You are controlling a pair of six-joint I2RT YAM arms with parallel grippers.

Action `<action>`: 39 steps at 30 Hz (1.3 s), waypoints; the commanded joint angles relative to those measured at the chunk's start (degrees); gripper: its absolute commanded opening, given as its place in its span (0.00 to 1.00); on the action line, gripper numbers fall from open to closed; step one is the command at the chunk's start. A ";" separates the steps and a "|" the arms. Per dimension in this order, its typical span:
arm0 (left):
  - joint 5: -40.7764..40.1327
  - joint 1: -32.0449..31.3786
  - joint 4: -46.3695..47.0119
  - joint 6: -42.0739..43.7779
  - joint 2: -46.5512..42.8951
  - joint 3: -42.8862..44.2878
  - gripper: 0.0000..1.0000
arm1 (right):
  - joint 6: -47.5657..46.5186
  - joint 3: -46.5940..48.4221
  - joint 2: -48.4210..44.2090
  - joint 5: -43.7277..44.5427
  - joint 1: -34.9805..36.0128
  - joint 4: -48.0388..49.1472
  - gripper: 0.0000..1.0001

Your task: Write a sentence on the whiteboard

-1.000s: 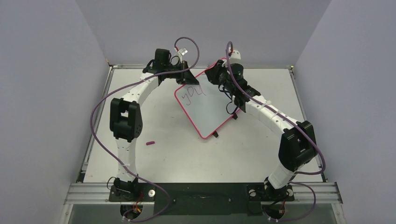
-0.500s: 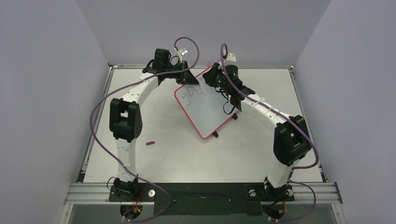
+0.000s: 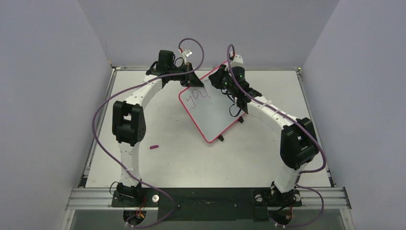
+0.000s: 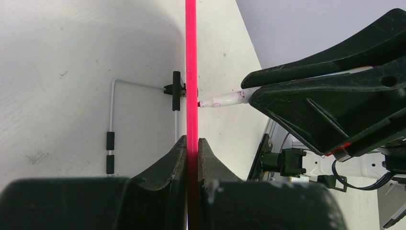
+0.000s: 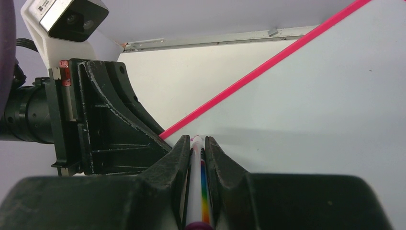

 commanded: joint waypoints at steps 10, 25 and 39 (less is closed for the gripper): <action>6.37 -0.32 5.45 -2.84 -6.18 1.60 0.00 | 1.00 -5.89 -5.01 -1.41 -0.25 4.49 0.00; 6.46 -0.23 5.88 -3.23 -6.90 0.52 0.00 | 0.23 -7.95 -10.65 -4.23 -1.95 6.85 0.00; 6.18 -0.26 5.96 -3.14 -6.57 0.58 0.00 | -0.20 -5.93 -6.58 -4.07 -2.81 5.16 0.00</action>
